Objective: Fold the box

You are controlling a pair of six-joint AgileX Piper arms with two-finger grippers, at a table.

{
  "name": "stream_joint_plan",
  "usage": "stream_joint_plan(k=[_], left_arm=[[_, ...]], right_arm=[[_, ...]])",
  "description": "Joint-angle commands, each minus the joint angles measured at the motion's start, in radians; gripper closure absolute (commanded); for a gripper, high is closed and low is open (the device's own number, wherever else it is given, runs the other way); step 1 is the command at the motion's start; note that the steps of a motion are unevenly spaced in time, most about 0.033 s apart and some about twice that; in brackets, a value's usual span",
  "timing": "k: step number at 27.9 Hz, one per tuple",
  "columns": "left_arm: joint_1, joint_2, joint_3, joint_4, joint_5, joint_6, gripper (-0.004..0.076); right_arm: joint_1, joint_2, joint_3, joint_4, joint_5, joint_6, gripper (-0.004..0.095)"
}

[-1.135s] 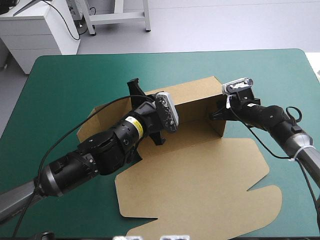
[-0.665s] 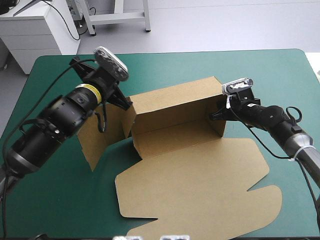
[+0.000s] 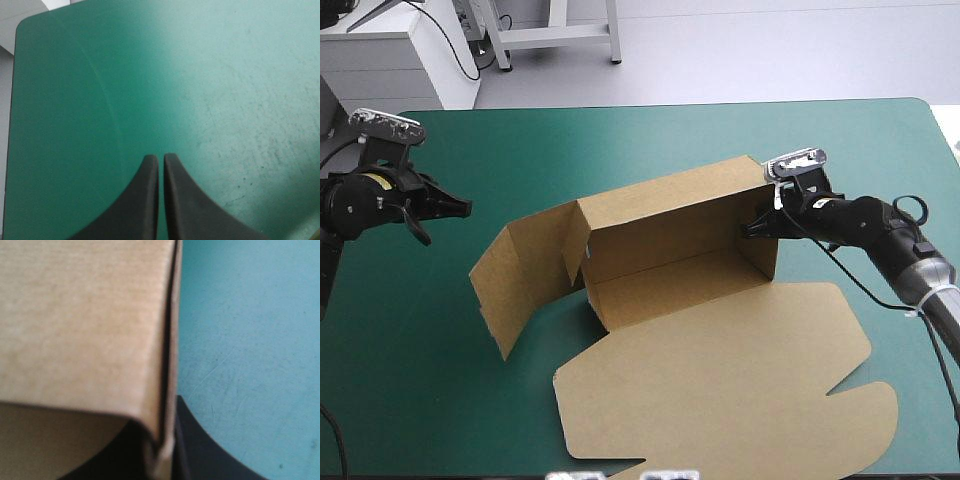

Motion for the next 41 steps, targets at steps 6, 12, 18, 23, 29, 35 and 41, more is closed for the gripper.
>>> stream_joint_plan(k=[6, 12, 18, 23, 29, 35, 41], left_arm=[[0.007, -0.072, 0.044, -0.013, -0.112, -0.001, 0.071], [0.007, -0.074, 0.044, -0.013, -0.12, -0.001, 0.071], [0.007, -0.079, 0.046, -0.028, -0.124, -0.001, 0.0713], [0.007, -0.081, 0.05, -0.061, -0.137, 0.001, 0.0715], [0.007, -0.081, 0.05, -0.059, -0.138, 0.001, 0.0715], [0.007, -0.081, 0.05, -0.059, -0.138, 0.003, 0.0715], [0.007, -0.081, 0.05, -0.054, -0.138, 0.003, 0.0715]], right_arm=[[-0.005, -0.028, -0.271, -0.346, 0.354, 0.401, 0.0922], [-0.005, 0.1, -0.388, -0.358, 0.589, 0.43, 0.0922], [-0.005, 0.264, -0.484, -0.355, 0.594, 0.467, 0.0922], [-0.005, 0.402, -0.6, -0.341, 0.613, 0.486, 0.0922], [-0.005, 0.492, -0.701, -0.339, 0.613, 0.479, 0.0878], [-0.005, 0.501, -0.756, -0.339, 0.616, 0.447, 0.0484], [-0.005, 0.501, -0.87, -0.341, 0.751, 0.415, 0.0263]])
